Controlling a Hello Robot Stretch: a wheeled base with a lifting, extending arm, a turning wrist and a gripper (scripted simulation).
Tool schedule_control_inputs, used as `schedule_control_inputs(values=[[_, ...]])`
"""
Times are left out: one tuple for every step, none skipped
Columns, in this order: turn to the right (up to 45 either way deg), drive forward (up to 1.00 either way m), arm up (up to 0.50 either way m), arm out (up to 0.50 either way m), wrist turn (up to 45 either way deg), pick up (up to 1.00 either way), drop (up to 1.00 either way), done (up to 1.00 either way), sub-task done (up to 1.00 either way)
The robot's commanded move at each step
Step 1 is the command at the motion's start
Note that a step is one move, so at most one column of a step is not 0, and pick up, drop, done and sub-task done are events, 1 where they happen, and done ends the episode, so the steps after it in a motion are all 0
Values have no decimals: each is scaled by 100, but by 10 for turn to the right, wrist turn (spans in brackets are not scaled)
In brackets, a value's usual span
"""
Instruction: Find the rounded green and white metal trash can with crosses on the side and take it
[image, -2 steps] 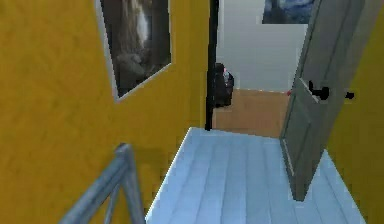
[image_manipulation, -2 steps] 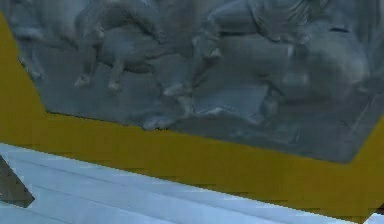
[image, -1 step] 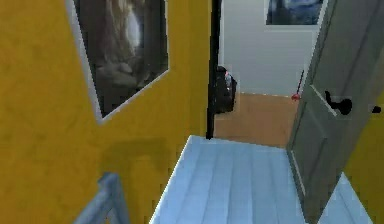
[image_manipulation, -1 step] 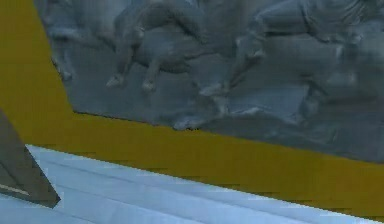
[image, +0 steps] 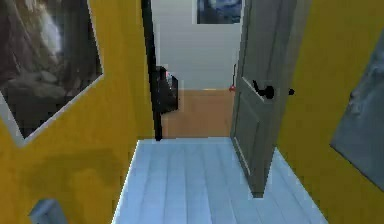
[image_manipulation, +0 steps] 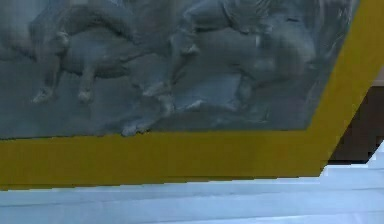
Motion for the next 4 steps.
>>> schedule_control_inputs(values=[[0, 100, 0, 0, 0, 0, 0, 0, 0], [60, 0, 0, 0, 0, 0, 0, 0, 0], [0, 55, 0, 0, 0, 0, 0, 0, 0], [-180, 0, 0, 0, 0, 0, 0, 0, 0]])
